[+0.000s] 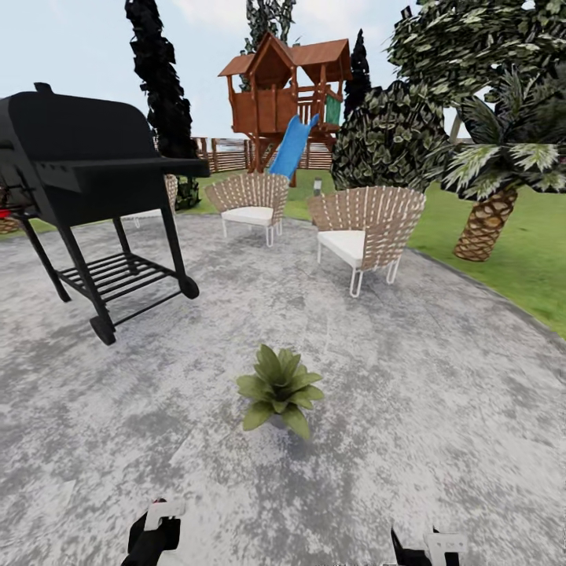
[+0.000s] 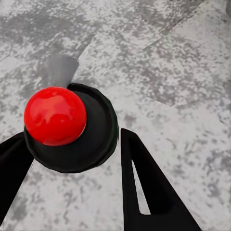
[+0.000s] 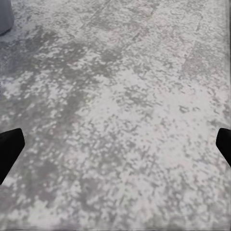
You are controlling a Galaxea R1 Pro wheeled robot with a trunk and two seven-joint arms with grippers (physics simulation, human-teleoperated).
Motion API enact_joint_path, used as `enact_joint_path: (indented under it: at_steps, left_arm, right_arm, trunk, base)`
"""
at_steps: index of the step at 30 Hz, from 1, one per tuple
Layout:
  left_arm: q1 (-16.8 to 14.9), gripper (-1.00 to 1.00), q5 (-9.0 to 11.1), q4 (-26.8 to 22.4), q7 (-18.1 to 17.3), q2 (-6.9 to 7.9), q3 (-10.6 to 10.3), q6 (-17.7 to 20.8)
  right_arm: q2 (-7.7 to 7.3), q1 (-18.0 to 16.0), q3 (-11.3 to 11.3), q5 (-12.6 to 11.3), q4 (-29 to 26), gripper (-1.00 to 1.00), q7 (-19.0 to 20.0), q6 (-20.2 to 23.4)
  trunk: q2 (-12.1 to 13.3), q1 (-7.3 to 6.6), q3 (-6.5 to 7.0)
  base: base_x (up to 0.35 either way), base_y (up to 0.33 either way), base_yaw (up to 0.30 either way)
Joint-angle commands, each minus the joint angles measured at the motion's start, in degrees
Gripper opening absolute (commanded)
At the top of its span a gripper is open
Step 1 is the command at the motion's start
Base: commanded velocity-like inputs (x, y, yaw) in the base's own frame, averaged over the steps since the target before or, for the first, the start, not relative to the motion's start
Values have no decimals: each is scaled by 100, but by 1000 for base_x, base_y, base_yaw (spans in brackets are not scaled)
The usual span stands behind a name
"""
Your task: Pick up the pesticide atomizer in the garden and spray insectifuge to fully cover both potted plants in the garden.
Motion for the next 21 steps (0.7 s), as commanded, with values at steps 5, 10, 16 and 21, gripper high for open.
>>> enact_joint_path:
  at_steps: [5, 10, 16, 21]
  left_arm:
    - [2, -100, 6, -8, 45, 3, -49, -7]
    - [1, -100, 6, -8, 45, 3, -49, -7]
    - [5, -100, 6, -8, 45, 3, -49, -7]
    - [1, -100, 6, -8, 45, 3, -49, -7]
  right_arm:
    - [-4, -5, 38, -58, 8, 100, 34, -20]
    - [-4, -5, 46, -52, 17, 100, 34, -20]
    - [-4, -5, 47, -52, 17, 100, 34, -20]
    - [13, -5, 47, -60, 17, 100, 33, -18]
  trunk:
    - [-2, -1, -5]
    - [-2, -1, -5]
    - [-2, -1, -5]
    - [-2, -1, -5]
  base:
    - [1, 305, -273]
    - [0, 305, -272]
    - [36, 305, -211]
    - [135, 296, -23]
